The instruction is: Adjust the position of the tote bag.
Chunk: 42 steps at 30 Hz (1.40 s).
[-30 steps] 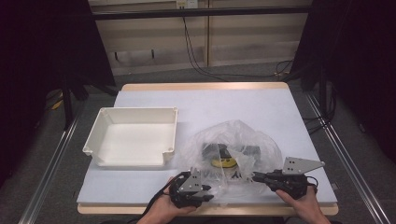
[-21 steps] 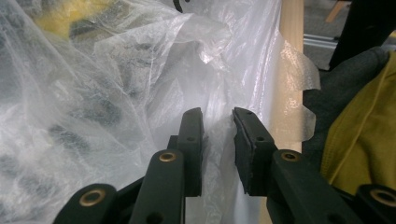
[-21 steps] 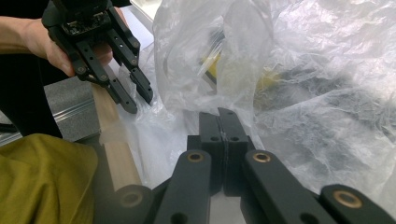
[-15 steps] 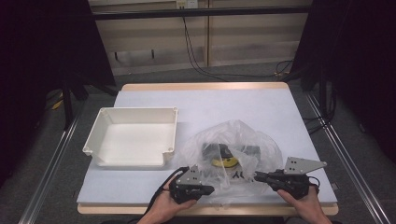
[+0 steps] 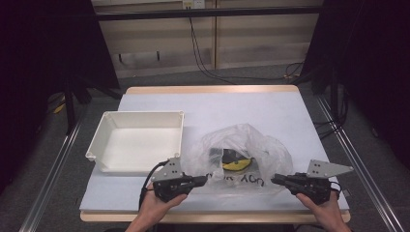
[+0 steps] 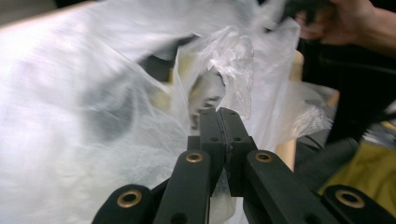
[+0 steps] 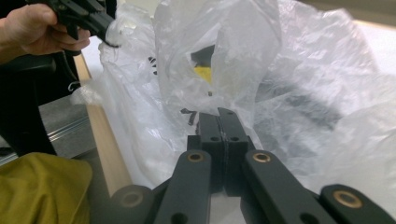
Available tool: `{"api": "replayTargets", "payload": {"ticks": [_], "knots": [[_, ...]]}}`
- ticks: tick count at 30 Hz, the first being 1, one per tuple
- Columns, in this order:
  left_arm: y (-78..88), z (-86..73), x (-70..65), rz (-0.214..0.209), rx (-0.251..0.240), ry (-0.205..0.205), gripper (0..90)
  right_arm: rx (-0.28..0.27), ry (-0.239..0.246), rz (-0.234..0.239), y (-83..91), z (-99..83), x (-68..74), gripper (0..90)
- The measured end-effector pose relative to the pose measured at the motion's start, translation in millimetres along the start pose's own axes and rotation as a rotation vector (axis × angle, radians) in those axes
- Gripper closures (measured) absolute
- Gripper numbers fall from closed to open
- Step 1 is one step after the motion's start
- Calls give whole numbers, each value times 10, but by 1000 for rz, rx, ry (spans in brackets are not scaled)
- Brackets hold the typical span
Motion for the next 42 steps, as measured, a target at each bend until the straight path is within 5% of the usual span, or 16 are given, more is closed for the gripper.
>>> {"api": "replayTargets", "payload": {"ticks": [18,31,39,42], "knots": [[375,405,213,121,-101,-30,900,-8,38,-129,312,188,-242,900],[384,629,337,188,-63,-45,900,49,45,-199,337,351,-500,900],[306,694,402,221,-10,-57,900,65,24,-221,332,407,-651,900],[251,643,391,229,29,-68,900,109,31,-233,300,361,-656,900]]}}
Point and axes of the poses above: each handheld gripper's, and its own axes: y roughly backward along the jaws, z roughly out of its top, x roughly to its left, the point moved 3 cm from there along -y, roughly forward along the jaws, and after that the axes turned 12 degrees about y, right-handed, at the moved point
